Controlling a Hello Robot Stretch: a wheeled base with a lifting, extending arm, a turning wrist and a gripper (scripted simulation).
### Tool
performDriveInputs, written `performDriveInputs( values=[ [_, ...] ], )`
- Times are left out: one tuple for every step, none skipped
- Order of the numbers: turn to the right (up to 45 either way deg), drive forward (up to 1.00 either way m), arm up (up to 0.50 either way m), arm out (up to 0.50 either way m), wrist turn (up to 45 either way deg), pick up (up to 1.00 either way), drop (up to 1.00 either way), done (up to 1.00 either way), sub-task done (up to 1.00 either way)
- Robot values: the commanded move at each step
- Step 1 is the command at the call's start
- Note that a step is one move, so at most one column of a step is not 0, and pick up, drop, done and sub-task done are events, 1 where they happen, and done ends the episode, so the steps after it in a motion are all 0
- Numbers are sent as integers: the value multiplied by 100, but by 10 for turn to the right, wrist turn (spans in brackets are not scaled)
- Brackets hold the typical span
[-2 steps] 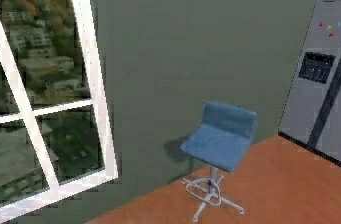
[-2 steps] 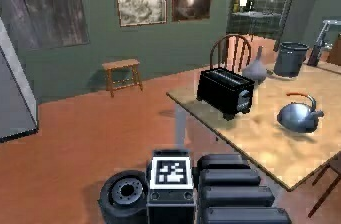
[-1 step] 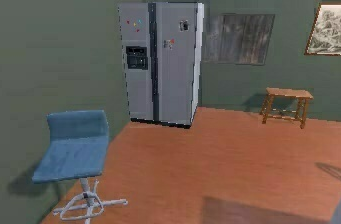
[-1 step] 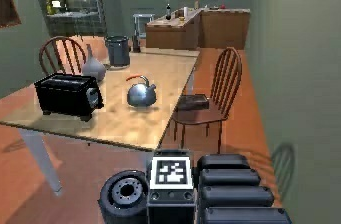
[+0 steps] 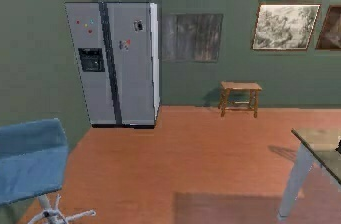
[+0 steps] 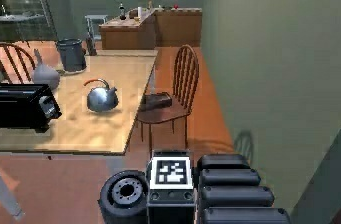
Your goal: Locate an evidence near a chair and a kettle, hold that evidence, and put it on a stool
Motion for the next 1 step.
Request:
performDriveInputs(
  values=[
    [0,100,0,0,0,0,0,0,0]
  ],
)
